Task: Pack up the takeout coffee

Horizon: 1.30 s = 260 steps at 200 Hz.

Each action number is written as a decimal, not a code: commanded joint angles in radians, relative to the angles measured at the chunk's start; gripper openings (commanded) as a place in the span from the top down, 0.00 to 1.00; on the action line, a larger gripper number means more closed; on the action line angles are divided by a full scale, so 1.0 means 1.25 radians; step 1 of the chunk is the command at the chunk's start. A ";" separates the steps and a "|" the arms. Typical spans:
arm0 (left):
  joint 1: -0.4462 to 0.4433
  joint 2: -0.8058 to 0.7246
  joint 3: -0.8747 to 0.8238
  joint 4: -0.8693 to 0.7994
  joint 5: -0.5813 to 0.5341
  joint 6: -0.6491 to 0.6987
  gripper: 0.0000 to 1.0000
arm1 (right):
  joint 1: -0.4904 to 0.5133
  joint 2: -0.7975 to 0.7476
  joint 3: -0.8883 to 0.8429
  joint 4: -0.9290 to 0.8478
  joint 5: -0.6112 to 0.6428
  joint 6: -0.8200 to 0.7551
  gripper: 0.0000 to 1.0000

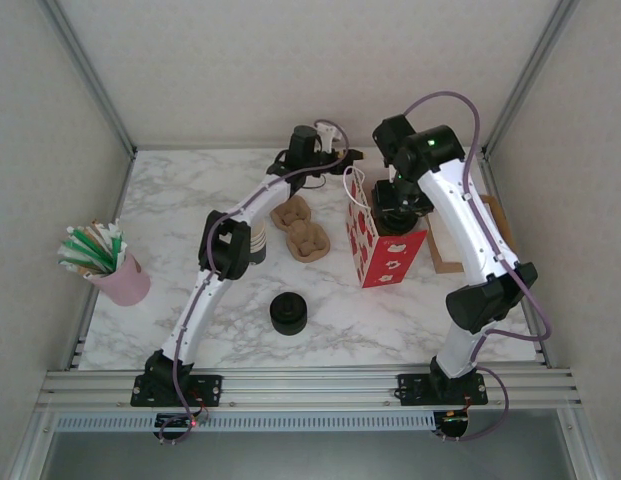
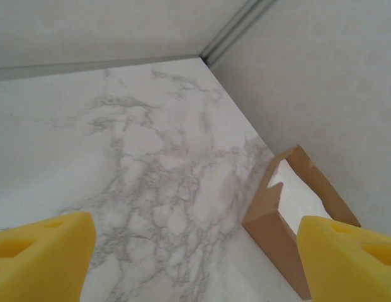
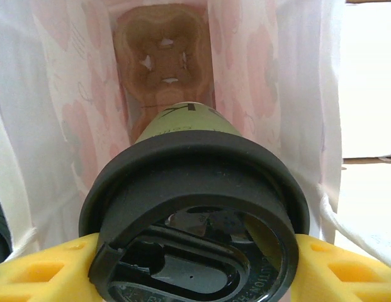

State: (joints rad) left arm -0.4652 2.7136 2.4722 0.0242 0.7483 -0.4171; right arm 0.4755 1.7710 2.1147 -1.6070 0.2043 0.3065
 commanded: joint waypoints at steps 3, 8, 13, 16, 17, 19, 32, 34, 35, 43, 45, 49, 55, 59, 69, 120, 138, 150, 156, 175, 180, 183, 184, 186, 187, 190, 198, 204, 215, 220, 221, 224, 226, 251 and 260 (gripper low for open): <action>-0.013 0.004 0.024 -0.020 0.054 0.033 0.18 | -0.005 -0.024 -0.028 -0.151 -0.014 0.006 0.33; -0.014 0.003 0.023 -0.024 0.060 0.035 0.18 | -0.005 -0.028 -0.033 -0.151 -0.014 0.007 0.33; -0.016 0.001 0.020 -0.028 0.065 0.036 0.18 | -0.005 -0.033 -0.039 -0.151 -0.016 0.006 0.33; -0.017 0.000 0.019 -0.030 0.068 0.037 0.19 | -0.005 -0.035 -0.042 -0.152 -0.016 0.007 0.34; -0.018 0.000 0.018 -0.030 0.070 0.037 0.19 | -0.005 -0.036 -0.043 -0.152 -0.016 0.008 0.33; -0.019 -0.002 0.016 -0.030 0.072 0.038 0.19 | -0.005 -0.038 -0.045 -0.152 -0.017 0.007 0.33; -0.026 -0.009 0.002 -0.035 0.083 0.045 0.19 | -0.006 -0.051 -0.059 -0.152 -0.020 0.008 0.34; -0.027 -0.011 0.000 -0.036 0.084 0.047 0.20 | -0.005 -0.051 -0.061 -0.153 -0.022 0.008 0.34; -0.028 -0.012 0.000 -0.037 0.085 0.048 0.20 | -0.006 -0.052 -0.062 -0.153 -0.022 0.009 0.34; -0.034 -0.020 -0.013 -0.041 0.089 0.055 0.20 | -0.005 -0.058 -0.071 -0.152 -0.024 0.009 0.34; -0.035 -0.022 -0.017 -0.042 0.090 0.056 0.20 | -0.005 -0.061 -0.072 -0.153 -0.025 0.009 0.34; -0.037 -0.027 -0.024 -0.042 0.092 0.059 0.21 | -0.005 -0.065 -0.077 -0.152 -0.025 0.010 0.34; -0.041 -0.036 -0.038 -0.041 0.094 0.061 0.21 | -0.005 -0.070 -0.083 -0.151 -0.027 0.011 0.34; -0.043 -0.041 -0.049 -0.040 0.096 0.062 0.21 | -0.004 -0.073 -0.088 -0.151 -0.028 0.011 0.34; -0.049 -0.058 -0.079 -0.031 0.096 0.065 0.21 | -0.004 -0.082 -0.099 -0.151 -0.030 0.012 0.34; -0.067 -0.142 -0.240 0.044 0.099 0.053 0.22 | 0.003 -0.109 -0.148 -0.149 -0.036 0.014 0.34; -0.073 -0.166 -0.282 0.060 0.102 0.052 0.22 | 0.007 -0.115 -0.159 -0.149 -0.038 0.013 0.34; -0.078 -0.183 -0.309 0.068 0.102 0.054 0.22 | 0.011 -0.119 -0.171 -0.148 -0.043 0.014 0.34; -0.081 -0.190 -0.322 0.073 0.103 0.055 0.22 | 0.014 -0.121 -0.179 -0.147 -0.045 0.015 0.34; -0.089 -0.210 -0.354 0.081 0.107 0.058 0.22 | 0.023 -0.127 -0.196 -0.148 -0.048 0.019 0.35; -0.090 -0.214 -0.361 0.082 0.108 0.058 0.22 | 0.028 -0.129 -0.199 -0.148 -0.048 0.020 0.35; -0.092 -0.217 -0.365 0.083 0.109 0.058 0.22 | 0.028 -0.130 -0.201 -0.149 -0.048 0.020 0.35; -0.092 -0.217 -0.366 0.084 0.109 0.058 0.22 | 0.029 -0.130 -0.202 -0.149 -0.048 0.021 0.35; -0.092 -0.219 -0.369 0.084 0.109 0.057 0.22 | 0.031 -0.131 -0.204 -0.149 -0.047 0.021 0.35; -0.092 -0.220 -0.372 0.085 0.109 0.057 0.22 | 0.031 -0.131 -0.205 -0.149 -0.048 0.022 0.35; -0.093 -0.223 -0.376 0.088 0.111 0.055 0.22 | 0.032 -0.132 -0.207 -0.149 -0.048 0.023 0.34; -0.094 -0.233 -0.391 0.102 0.109 0.047 0.21 | 0.034 -0.135 -0.217 -0.150 -0.048 0.023 0.34; -0.093 -0.241 -0.408 0.118 0.106 0.037 0.21 | 0.034 -0.137 -0.223 -0.150 -0.048 0.026 0.34; -0.088 -0.256 -0.434 0.148 0.098 0.015 0.20 | 0.035 -0.142 -0.236 -0.149 -0.046 0.026 0.34; -0.085 -0.262 -0.443 0.161 0.093 0.003 0.20 | 0.035 -0.143 -0.240 -0.148 -0.046 0.027 0.34; -0.084 -0.263 -0.444 0.163 0.091 0.000 0.20 | 0.035 -0.143 -0.241 -0.147 -0.045 0.027 0.34; -0.081 -0.267 -0.449 0.168 0.086 -0.007 0.20 | 0.035 -0.144 -0.242 -0.148 -0.044 0.027 0.34; -0.079 -0.267 -0.450 0.170 0.084 -0.010 0.20 | 0.034 -0.145 -0.243 -0.148 -0.043 0.027 0.34; -0.049 -0.298 -0.474 0.200 0.046 -0.071 0.18 | 0.033 -0.140 -0.244 -0.148 -0.038 0.028 0.34; -0.036 -0.313 -0.490 0.220 0.046 -0.092 0.18 | 0.033 -0.133 -0.246 -0.147 -0.038 0.027 0.34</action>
State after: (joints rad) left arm -0.5594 2.4153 1.8996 0.1967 0.8360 -0.4423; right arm 0.5140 1.6184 1.8191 -1.6073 0.1532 0.3286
